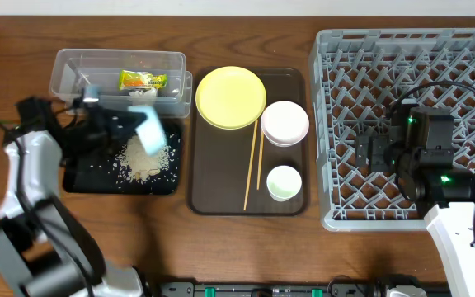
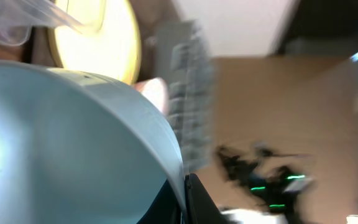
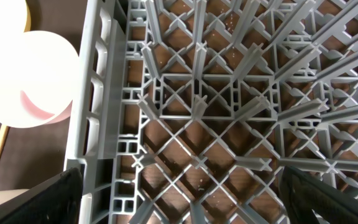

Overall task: Sort waste into correct bins and load items into the dishwasher rack
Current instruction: 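Return the empty blue bowl to the brown tray and release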

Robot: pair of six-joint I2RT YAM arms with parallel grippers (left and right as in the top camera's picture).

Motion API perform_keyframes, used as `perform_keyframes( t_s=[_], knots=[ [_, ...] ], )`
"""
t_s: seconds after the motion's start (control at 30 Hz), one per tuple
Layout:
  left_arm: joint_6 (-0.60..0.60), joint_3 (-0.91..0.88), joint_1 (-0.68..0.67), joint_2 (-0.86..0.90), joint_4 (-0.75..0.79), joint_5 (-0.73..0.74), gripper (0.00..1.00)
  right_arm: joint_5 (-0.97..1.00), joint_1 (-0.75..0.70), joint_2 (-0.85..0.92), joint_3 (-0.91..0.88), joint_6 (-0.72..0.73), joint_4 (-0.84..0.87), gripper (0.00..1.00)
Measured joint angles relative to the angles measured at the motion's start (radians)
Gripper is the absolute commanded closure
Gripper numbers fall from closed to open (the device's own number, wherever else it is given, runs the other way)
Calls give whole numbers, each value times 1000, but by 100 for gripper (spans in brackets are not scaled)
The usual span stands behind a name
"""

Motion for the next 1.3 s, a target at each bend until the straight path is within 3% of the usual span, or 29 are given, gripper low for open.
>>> perform_keyframes(
  t_s=[0.23, 0.57, 0.73, 1.0, 1.07, 1.17, 1.3],
  knots=[
    [-40, 18, -322, -148, 98, -420, 94, 0, 0, 0, 0, 0, 0, 1],
    [-55, 18, -755, -65, 131, -900, 94, 0, 0, 0, 0, 0, 0, 1],
    [-50, 18, -845, 26, 135, -1014, 94, 0, 0, 0, 0, 0, 0, 1],
    [-43, 18, -859, 143, 142, -1071, 93, 0, 0, 0, 0, 0, 0, 1],
    [-40, 19, -861, 143, 144, -1074, 90, 0, 0, 0, 0, 0, 0, 1],
    [-28, 19, -864, 143, 145, -1075, 68, 0, 0, 0, 0, 0, 0, 1],
    [-31, 18, -867, 143, 146, -1081, 53, 0, 0, 0, 0, 0, 0, 1]
  ],
)
